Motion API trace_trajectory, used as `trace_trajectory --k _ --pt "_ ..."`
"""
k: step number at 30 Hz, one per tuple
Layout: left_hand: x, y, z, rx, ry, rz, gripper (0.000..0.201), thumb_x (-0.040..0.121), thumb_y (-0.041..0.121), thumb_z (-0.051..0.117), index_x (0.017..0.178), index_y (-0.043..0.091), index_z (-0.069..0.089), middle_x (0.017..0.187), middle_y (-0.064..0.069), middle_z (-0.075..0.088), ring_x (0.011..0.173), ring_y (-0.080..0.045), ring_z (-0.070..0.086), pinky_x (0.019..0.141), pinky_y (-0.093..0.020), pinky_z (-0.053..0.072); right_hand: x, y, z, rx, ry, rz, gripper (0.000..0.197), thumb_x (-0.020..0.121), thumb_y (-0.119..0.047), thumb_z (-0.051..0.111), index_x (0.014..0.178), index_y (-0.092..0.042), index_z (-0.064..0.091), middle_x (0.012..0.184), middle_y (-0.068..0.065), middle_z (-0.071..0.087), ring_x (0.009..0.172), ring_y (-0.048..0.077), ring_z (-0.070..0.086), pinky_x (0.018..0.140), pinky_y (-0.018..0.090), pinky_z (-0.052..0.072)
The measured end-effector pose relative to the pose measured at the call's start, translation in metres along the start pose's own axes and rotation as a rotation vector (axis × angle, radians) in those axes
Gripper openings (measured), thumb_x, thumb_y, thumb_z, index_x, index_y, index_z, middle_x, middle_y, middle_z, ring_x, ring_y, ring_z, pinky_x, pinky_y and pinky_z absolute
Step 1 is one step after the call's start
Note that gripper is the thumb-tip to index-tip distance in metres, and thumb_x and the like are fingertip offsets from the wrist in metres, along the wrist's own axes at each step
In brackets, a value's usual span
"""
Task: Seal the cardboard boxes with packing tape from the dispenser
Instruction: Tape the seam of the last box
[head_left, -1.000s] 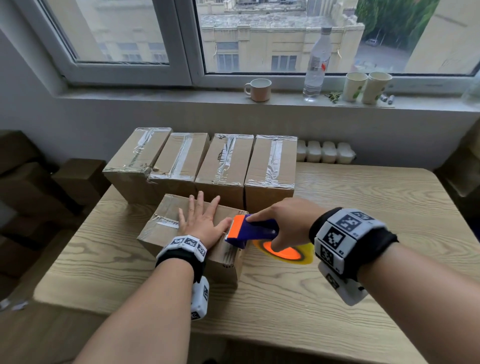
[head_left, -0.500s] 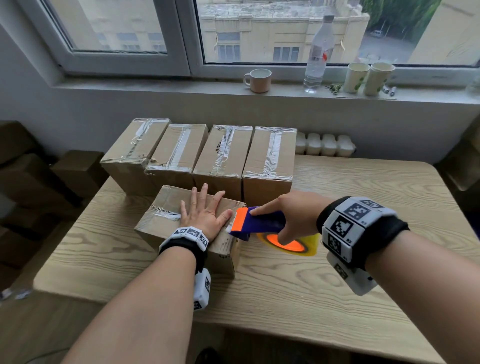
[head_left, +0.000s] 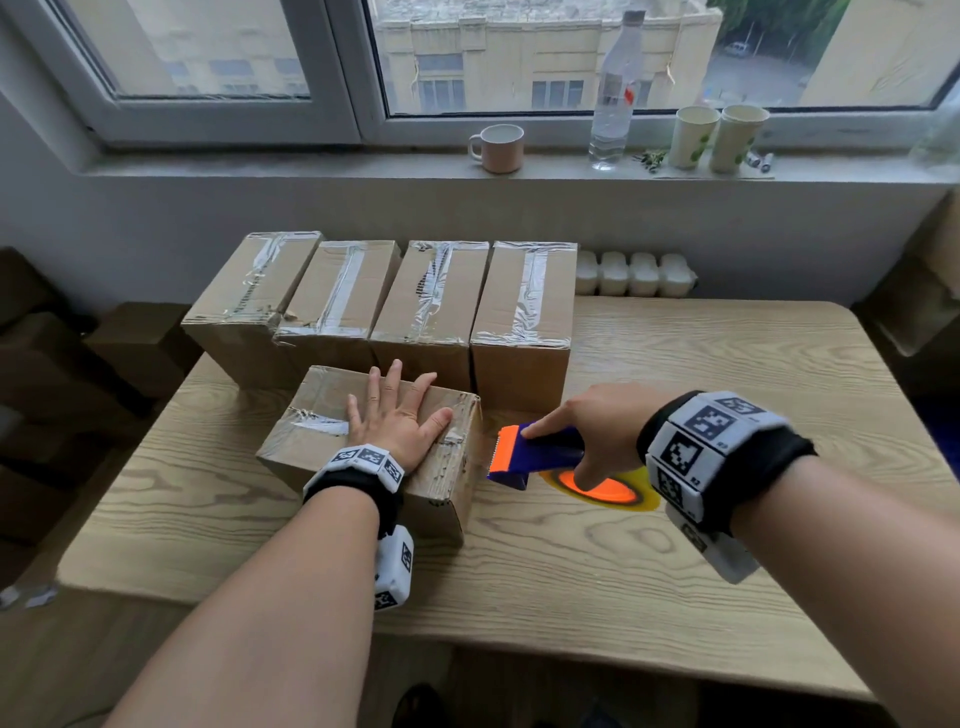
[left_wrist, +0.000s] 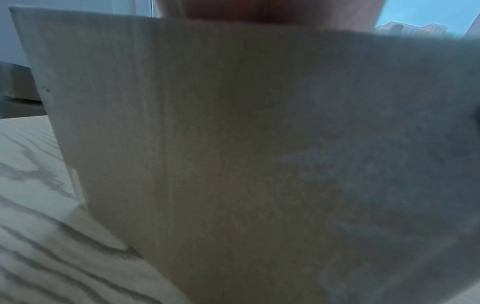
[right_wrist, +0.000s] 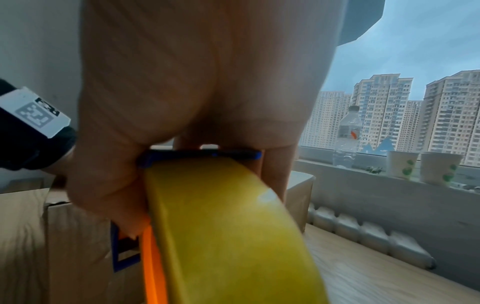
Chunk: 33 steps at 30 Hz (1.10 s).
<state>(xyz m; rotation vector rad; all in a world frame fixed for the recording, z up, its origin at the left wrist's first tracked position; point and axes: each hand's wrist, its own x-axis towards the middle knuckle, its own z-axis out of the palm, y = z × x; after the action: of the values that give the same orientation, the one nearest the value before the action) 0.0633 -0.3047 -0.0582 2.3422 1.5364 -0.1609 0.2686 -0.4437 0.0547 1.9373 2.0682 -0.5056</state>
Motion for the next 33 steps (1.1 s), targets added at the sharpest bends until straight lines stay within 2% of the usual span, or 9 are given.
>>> trace_trajectory --k 7,12,15,18,20,22,27,30,33 --pt "-0.003 0.001 -0.003 -0.025 0.016 0.016 0.057 0.093 0.061 0.033 0.146 0.048 0.016 0.16 0.007 -0.008 0.145 -0.019 -0.019 0.116 -0.053 -0.009 0.03 -0.021 0.001 0.021 0.008 -0.006 0.065 0.074 -0.036 0.067 0.132 -0.056 0.046 0.117 -0.016 0.063 0.101 0.016 0.057 0.07 0.022 0.034" --pt "-0.003 -0.002 -0.005 -0.01 0.012 0.034 0.059 0.091 0.062 0.034 0.146 0.047 0.017 0.159 0.008 0.0 0.146 -0.02 -0.016 0.116 -0.053 -0.007 0.05 -0.022 -0.011 0.081 -0.126 0.069 0.066 0.07 -0.028 0.069 0.126 -0.058 0.051 0.094 -0.017 0.059 0.082 0.01 0.052 0.062 0.022 0.038" --pt "-0.002 -0.002 -0.008 -0.019 -0.008 0.036 0.059 0.091 0.063 0.034 0.146 0.046 0.018 0.159 0.007 0.001 0.146 -0.02 -0.015 0.116 -0.053 -0.007 0.06 -0.021 -0.013 0.176 -0.186 0.113 0.06 0.069 -0.022 0.069 0.12 -0.052 0.06 0.085 -0.017 0.06 0.073 0.004 0.052 0.055 0.017 0.037" --pt "-0.003 -0.003 -0.011 -0.031 -0.025 0.042 0.063 0.089 0.065 0.036 0.146 0.046 0.017 0.16 0.007 0.002 0.146 -0.02 -0.015 0.117 -0.052 -0.008 0.07 -0.016 -0.006 0.36 -0.197 0.207 0.044 0.068 -0.02 0.072 0.107 -0.039 0.072 0.072 -0.015 0.061 0.064 0.002 0.051 0.061 0.017 0.041" --pt "-0.004 -0.004 -0.013 -0.049 -0.04 0.055 0.069 0.085 0.068 0.04 0.147 0.046 0.016 0.16 0.008 0.001 0.146 -0.02 -0.016 0.117 -0.052 -0.009 0.072 -0.015 0.003 0.391 -0.193 0.279 0.04 0.065 -0.022 0.072 0.104 -0.031 0.075 0.072 -0.01 0.063 0.066 0.006 0.052 0.064 0.02 0.043" --pt "-0.003 -0.007 -0.018 -0.068 -0.072 0.079 0.08 0.078 0.073 0.048 0.147 0.046 0.016 0.159 0.007 0.002 0.146 -0.02 -0.015 0.117 -0.051 -0.008 0.071 -0.016 0.011 0.305 -0.174 0.308 0.043 0.066 -0.027 0.071 0.108 -0.034 0.073 0.08 -0.01 0.066 0.072 0.008 0.055 0.068 0.021 0.045" --pt "0.005 -0.015 -0.032 -0.002 -0.078 0.132 0.086 0.065 0.077 0.061 0.14 0.045 0.031 0.145 0.004 0.031 0.142 -0.019 0.014 0.118 -0.05 0.002 0.057 -0.012 0.007 0.225 -0.119 0.312 0.048 0.076 -0.035 0.07 0.123 -0.039 0.063 0.094 -0.011 0.061 0.084 0.01 0.054 0.063 0.02 0.039" --pt "0.005 -0.013 -0.031 0.043 0.006 0.102 0.084 0.058 0.082 0.061 0.129 0.042 0.044 0.127 0.004 0.043 0.131 -0.02 0.032 0.117 -0.048 0.01 0.049 -0.006 0.006 0.262 -0.065 0.352 0.054 0.076 -0.037 0.068 0.129 -0.041 0.057 0.098 -0.012 0.055 0.093 0.011 0.053 0.074 0.022 0.039" --pt "0.003 -0.005 -0.028 0.049 0.054 0.027 0.085 0.054 0.087 0.058 0.122 0.036 0.049 0.123 0.001 0.048 0.125 -0.023 0.039 0.118 -0.049 0.009 0.041 0.0 0.008 0.28 -0.032 0.389 0.055 0.075 -0.04 0.067 0.128 -0.044 0.056 0.096 -0.015 0.055 0.091 0.01 0.052 0.075 0.024 0.039"
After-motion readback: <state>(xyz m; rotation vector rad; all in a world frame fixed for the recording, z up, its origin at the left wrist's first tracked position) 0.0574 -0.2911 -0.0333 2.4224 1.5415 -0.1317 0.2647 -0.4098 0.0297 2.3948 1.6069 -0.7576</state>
